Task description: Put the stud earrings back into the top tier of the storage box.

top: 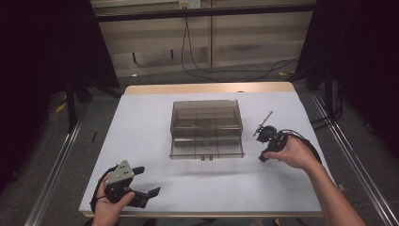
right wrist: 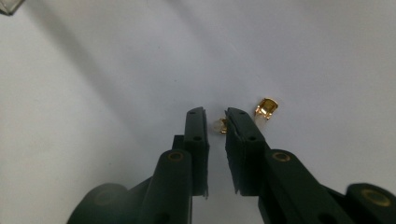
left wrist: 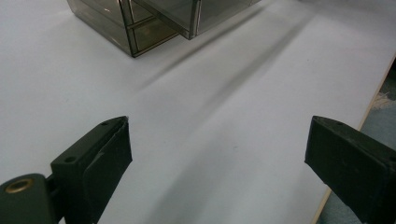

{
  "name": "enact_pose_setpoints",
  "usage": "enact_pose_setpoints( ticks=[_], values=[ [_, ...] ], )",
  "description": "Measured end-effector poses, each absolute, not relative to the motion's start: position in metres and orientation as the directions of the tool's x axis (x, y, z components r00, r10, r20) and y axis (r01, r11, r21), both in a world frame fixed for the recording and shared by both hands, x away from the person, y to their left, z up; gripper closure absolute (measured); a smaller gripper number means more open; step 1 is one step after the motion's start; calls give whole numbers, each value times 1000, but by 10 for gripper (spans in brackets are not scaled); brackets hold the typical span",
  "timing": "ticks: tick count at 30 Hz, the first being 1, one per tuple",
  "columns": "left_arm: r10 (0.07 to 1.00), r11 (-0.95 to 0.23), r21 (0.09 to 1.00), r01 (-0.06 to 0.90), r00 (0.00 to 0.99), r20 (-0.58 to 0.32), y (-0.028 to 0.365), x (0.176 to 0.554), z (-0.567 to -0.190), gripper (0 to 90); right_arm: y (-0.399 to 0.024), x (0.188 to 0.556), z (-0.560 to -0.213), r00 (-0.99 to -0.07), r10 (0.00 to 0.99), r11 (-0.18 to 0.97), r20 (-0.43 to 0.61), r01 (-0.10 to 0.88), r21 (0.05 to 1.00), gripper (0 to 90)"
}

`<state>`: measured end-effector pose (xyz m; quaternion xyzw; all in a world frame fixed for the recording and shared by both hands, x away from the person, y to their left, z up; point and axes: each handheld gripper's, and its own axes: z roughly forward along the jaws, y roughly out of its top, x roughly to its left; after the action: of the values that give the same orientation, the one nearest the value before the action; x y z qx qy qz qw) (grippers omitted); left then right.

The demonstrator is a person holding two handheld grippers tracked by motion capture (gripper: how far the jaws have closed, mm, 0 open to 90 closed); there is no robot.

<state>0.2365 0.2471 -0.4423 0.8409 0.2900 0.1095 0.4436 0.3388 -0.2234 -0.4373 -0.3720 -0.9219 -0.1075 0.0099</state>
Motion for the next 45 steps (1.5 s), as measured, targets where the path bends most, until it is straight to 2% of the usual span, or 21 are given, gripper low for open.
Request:
enact_pose_setpoints(
  ticks=[9, 27, 39, 45],
  values=[
    [584, -438, 810, 390, 809, -74, 248, 237, -443, 71, -219, 345, -440, -720, 688, 706, 88, 692, 146, 808],
    [579, -443, 809, 387, 812, -71, 248, 238, -443, 69, -219, 347, -443, -715, 694, 702, 85, 698, 137, 870],
    [580, -442, 808, 390, 811, -74, 248, 238, -443, 66, -219, 344, -438, -717, 688, 698, 113, 697, 164, 870],
    [583, -438, 807, 395, 809, -79, 250, 238, -443, 65, -221, 341, -430, -721, 680, 691, 134, 691, 212, 871]
  ],
)
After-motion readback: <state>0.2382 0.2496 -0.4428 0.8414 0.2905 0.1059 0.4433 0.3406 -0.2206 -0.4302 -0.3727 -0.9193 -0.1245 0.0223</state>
